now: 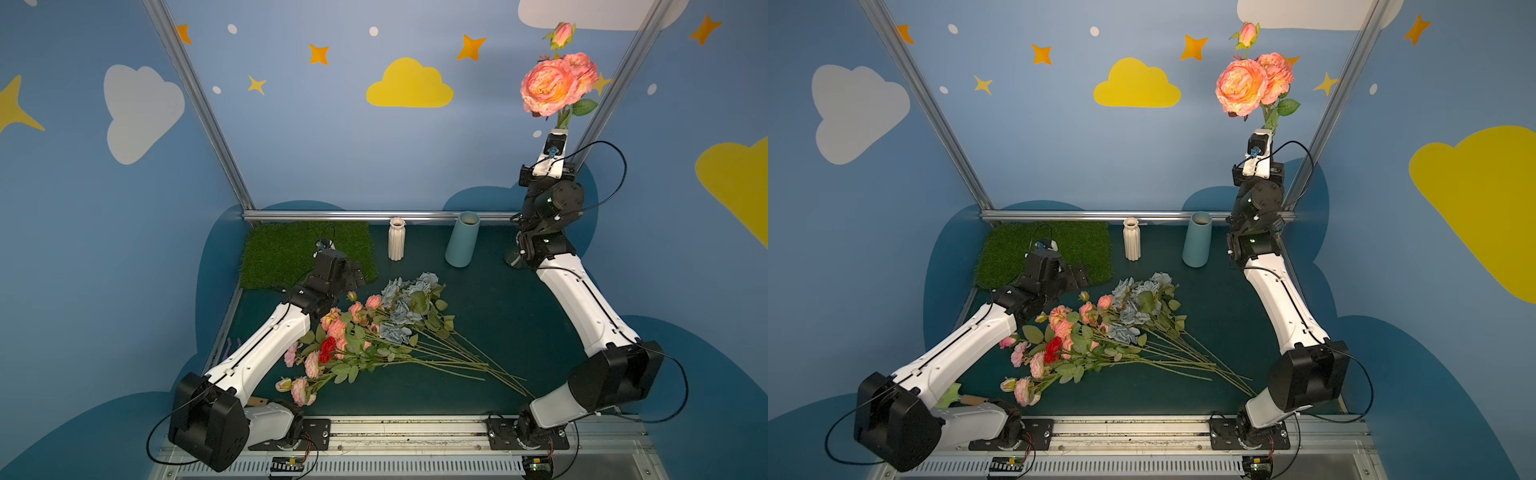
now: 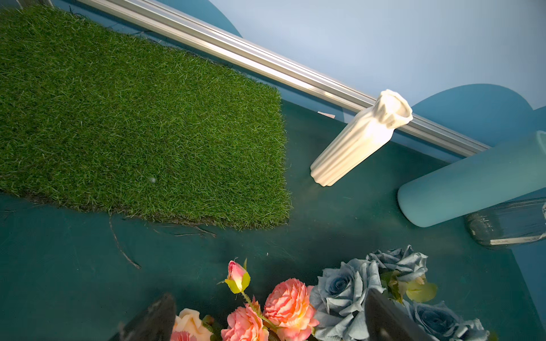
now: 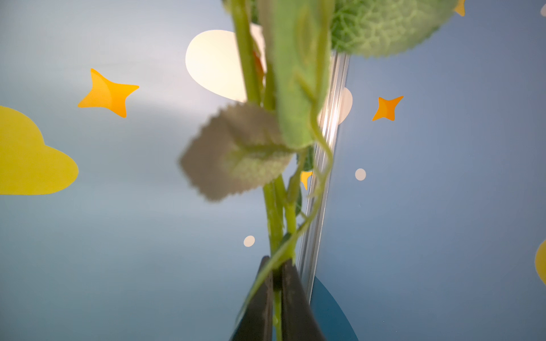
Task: Place the pink flowers into the vase
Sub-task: Place the flower in the vase.
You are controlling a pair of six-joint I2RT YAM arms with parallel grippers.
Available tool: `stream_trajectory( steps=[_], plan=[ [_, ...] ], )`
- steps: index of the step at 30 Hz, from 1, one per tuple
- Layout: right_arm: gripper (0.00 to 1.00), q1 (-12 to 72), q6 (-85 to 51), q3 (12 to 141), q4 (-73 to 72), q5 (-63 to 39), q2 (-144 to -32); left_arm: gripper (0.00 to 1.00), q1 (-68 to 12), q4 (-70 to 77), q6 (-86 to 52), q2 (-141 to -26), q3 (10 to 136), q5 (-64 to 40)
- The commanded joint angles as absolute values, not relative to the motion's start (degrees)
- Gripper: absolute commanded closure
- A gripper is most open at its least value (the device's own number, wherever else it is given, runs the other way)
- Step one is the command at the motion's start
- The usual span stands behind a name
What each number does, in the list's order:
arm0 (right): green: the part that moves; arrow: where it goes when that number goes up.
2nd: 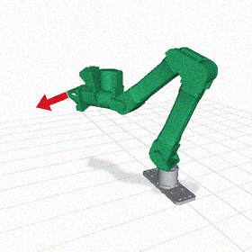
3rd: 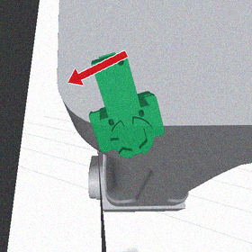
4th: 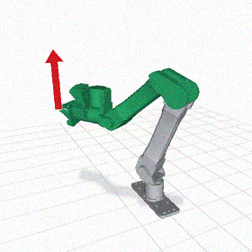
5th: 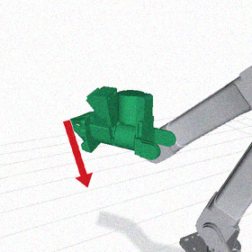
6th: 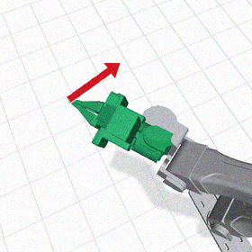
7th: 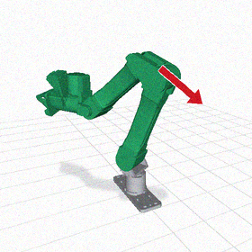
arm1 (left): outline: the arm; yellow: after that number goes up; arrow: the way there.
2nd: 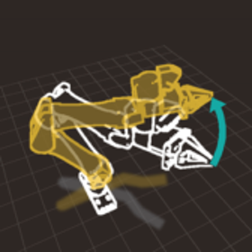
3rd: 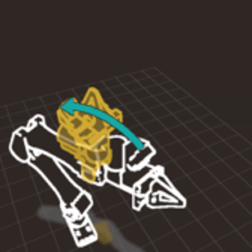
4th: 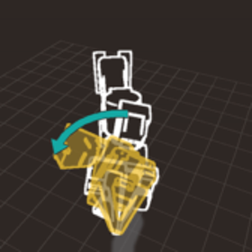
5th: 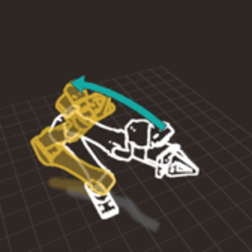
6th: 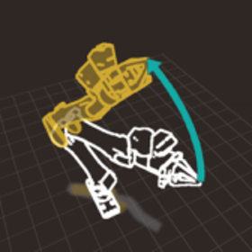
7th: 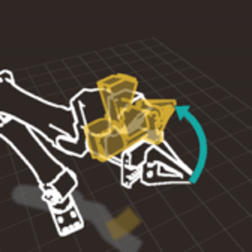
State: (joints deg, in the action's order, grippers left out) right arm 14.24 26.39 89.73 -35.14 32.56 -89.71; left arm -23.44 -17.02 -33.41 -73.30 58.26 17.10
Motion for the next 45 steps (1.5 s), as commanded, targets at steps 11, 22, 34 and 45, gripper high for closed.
stream_trajectory(
  steps=[11, 22, 34, 45],
  plan=[
    [1.0, 13.7, 30.0, 83.8, -51.0, 35.6, -96.3, 0.0, -22.2, -15.1, -33.4, -75.8, 57.5, 14.7],
    [1.0, 12.0, 27.4, 84.0, -53.2, 43.2, -103.5, 0.0, -21.8, -14.6, -33.5, -76.8, 57.2, 13.9],
    [1.0, 9.5, 23.9, 84.4, -54.8, 52.3, -109.9, 0.0, -21.9, -14.6, -33.4, -76.8, 57.0, 14.0],
    [0.61, 6.3, 6.2, 83.1, -34.9, 52.3, -108.6, 0.0, -21.9, -15.8, -34.3, -77.9, 57.9, 14.2]
  ],
)
